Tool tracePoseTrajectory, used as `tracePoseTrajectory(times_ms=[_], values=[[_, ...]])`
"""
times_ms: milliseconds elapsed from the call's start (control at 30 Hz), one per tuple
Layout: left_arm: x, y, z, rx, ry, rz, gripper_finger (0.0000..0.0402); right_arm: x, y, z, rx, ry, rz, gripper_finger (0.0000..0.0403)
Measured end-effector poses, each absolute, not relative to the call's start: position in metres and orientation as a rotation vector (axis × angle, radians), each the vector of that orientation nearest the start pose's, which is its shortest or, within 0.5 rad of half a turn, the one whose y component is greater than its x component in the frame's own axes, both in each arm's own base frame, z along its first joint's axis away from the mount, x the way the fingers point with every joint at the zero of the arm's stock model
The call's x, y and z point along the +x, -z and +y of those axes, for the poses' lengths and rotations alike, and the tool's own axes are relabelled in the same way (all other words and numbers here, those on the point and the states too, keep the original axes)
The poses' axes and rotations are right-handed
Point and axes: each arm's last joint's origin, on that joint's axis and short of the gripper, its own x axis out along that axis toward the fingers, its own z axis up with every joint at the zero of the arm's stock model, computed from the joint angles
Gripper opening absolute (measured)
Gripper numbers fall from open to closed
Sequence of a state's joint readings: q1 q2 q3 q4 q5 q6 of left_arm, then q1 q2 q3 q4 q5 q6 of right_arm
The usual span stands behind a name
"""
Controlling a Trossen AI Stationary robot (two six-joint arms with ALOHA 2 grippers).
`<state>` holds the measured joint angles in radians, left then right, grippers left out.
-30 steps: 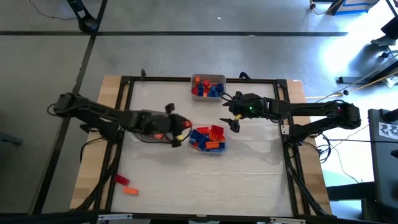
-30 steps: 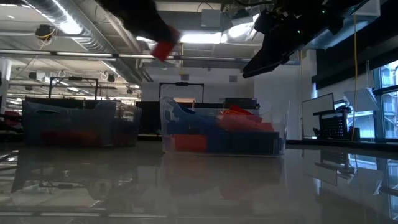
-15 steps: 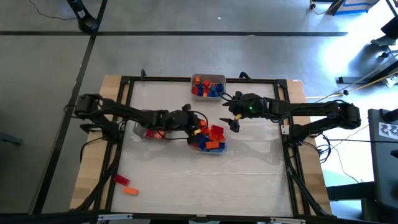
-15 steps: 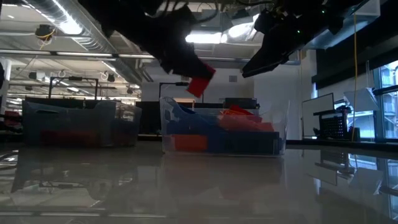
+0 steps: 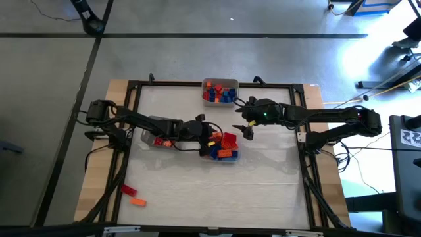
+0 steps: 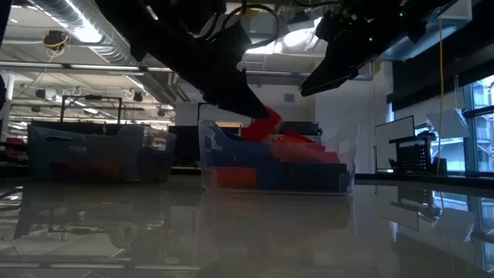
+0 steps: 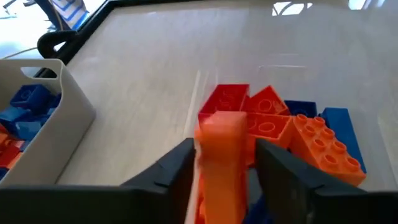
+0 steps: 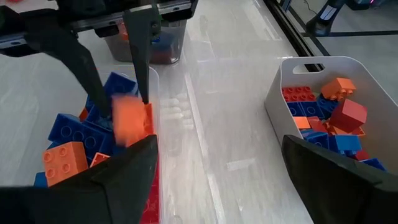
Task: Sort blocks by size
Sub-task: Put the big orange game piece into the transparent bin, then put the big red game piece into the transparent bin
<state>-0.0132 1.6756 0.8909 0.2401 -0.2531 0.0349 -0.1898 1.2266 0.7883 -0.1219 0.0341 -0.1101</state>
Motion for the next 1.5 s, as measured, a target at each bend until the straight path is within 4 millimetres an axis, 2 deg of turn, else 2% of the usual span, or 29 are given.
tracePoseTrajectory(times_ms=[167, 333, 533, 667, 767, 900, 1033, 1133, 1333, 1500], values=[[0.344, -0.190, 0.002, 0.107, -0.223, 0.533, 0.0210, 0.255, -0.251, -0.050, -0.063, 0.187, 0.572, 0.0341], [0.334, -0.215, -0.008, 0.087, -0.202, 0.479, 0.0234, 0.255, -0.251, -0.050, -0.063, 0.187, 0.572, 0.0341], [0.299, -0.250, -0.027, 0.086, -0.141, 0.524, 0.0228, 0.255, -0.251, -0.050, -0.063, 0.187, 0.573, 0.0341], [0.271, -0.263, -0.041, 0.070, -0.094, 0.597, 0.0226, 0.255, -0.251, -0.050, -0.063, 0.187, 0.573, 0.0341], [0.256, -0.263, -0.052, 0.044, -0.066, 0.672, 0.0226, 0.255, -0.251, -0.050, -0.063, 0.187, 0.571, 0.0341], [0.237, -0.255, -0.069, 0.039, -0.033, 0.822, 0.0225, 0.255, -0.251, -0.050, -0.063, 0.187, 0.571, 0.0341], [0.227, -0.247, -0.080, 0.032, -0.024, 0.921, 0.0225, 0.255, -0.251, -0.050, -0.063, 0.187, 0.571, 0.0341], [0.226, -0.247, -0.083, 0.048, -0.007, 0.916, 0.0225, 0.255, -0.251, -0.050, -0.063, 0.187, 0.570, 0.0341], [0.238, -0.258, -0.088, 0.194, 0.096, 0.755, 0.0225, 0.255, -0.251, -0.050, -0.063, 0.187, 0.571, 0.0341], [0.229, -0.255, -0.100, 0.252, 0.161, 0.790, 0.0225, 0.255, -0.251, -0.050, -0.063, 0.187, 0.571, 0.0341]])
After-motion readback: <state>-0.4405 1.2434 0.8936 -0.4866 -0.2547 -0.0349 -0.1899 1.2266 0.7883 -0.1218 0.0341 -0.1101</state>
